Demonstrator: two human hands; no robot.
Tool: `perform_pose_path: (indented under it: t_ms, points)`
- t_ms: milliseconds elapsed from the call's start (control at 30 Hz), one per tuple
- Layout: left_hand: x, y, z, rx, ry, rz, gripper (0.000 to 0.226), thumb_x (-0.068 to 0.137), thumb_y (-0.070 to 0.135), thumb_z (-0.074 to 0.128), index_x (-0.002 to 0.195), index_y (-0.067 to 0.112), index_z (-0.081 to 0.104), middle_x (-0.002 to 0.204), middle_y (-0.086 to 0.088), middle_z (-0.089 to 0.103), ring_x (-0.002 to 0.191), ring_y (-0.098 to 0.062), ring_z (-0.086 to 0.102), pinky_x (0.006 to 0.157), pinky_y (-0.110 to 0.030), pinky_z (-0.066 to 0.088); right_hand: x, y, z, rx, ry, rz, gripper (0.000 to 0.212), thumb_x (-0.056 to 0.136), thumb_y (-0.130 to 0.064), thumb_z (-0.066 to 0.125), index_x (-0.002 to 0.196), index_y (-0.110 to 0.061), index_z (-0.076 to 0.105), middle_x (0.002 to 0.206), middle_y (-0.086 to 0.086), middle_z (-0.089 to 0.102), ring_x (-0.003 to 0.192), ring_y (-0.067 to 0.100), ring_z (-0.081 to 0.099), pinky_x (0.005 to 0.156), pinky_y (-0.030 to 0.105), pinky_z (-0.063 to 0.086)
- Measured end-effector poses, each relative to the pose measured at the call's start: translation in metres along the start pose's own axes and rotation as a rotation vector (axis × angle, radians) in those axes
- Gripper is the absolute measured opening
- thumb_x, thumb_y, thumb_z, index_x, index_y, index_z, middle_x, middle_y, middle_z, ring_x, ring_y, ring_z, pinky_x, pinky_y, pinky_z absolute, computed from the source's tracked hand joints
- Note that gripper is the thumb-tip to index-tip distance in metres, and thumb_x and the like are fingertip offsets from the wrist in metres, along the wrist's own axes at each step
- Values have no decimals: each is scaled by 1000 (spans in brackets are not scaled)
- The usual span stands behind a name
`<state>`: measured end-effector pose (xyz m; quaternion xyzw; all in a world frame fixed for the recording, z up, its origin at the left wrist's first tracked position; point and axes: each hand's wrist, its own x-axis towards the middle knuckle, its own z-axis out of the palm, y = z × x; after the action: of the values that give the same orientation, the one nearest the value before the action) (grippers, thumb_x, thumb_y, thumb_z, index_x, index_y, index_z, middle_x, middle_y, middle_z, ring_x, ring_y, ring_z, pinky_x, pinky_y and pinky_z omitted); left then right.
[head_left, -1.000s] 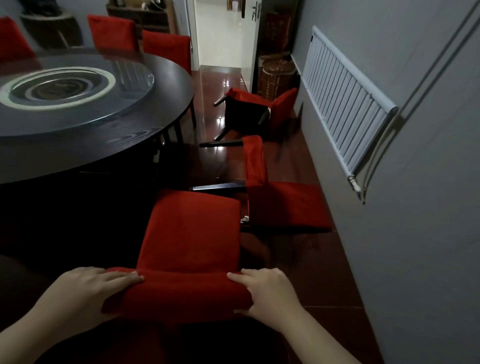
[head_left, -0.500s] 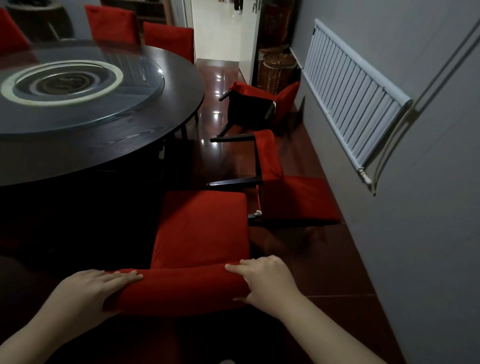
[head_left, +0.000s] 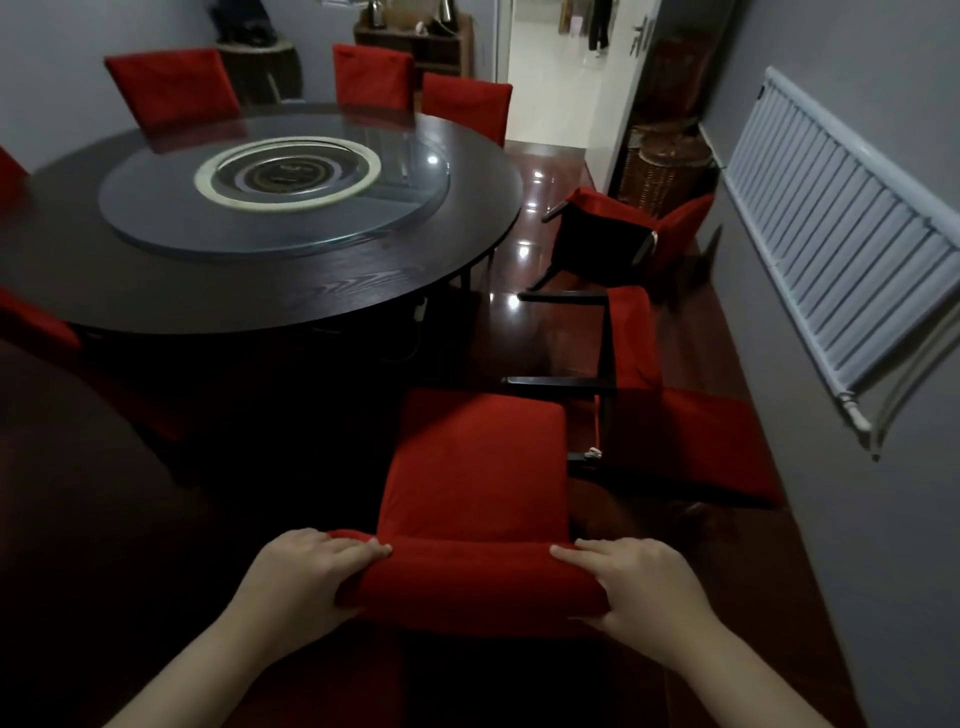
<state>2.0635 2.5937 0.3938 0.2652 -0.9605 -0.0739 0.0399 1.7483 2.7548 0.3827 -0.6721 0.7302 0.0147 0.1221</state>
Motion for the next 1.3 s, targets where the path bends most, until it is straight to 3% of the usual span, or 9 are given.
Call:
perform_pose_path:
  t_ms: [400, 600, 767, 967, 1100, 1300]
  points:
    - [-9, 42, -9, -4, -93, -156, 62, 37, 46, 93, 95, 35, 75, 91, 19, 73, 74, -2, 70, 64, -17, 54, -4, 24, -2, 7, -13, -168, 65, 79, -64, 57, 139, -46, 40, 134, -21, 53, 120, 2, 50, 103, 25, 36]
    - [12, 49, -24, 88, -191, -122, 56, 42, 69, 82, 90, 42, 72, 80, 25, 70, 63, 7, 65, 50, -12, 50, 9, 36, -26, -49, -103, -256, 62, 85, -60, 53, 143, -45, 34, 136, -17, 53, 118, 7, 52, 99, 24, 38]
    - [43, 60, -31, 150, -196, -184, 57, 82, 72, 48, 132, 43, 47, 125, 20, 59, 110, -4, 60, 89, -25, 48, 33, 74, -64, -158, -105, -281, 63, 82, -65, 54, 140, -49, 34, 133, -21, 53, 120, 2, 51, 94, 23, 40]
    - [94, 89, -42, 195, -76, -271, 60, 81, 75, 46, 130, 40, 49, 114, 15, 65, 104, -9, 62, 87, -28, 48, 78, 134, -132, -270, -82, -318, 63, 74, -66, 62, 132, -54, 42, 131, -28, 52, 120, -4, 48, 90, 18, 39]
    - [138, 87, -67, 102, -20, -406, 59, 74, 76, 54, 123, 44, 54, 100, 18, 68, 94, -3, 63, 79, -22, 48, 133, 156, -171, -317, -35, -368, 63, 72, -64, 66, 130, -48, 47, 126, -22, 56, 117, 4, 50, 91, 27, 44]
    - [205, 29, -100, 120, 86, -517, 58, 66, 81, 56, 112, 46, 56, 89, 16, 68, 87, -7, 65, 69, -25, 46, 228, 164, -205, -87, 87, -418, 70, 69, -38, 80, 132, -41, 50, 125, -14, 57, 114, 12, 53, 95, 33, 42]
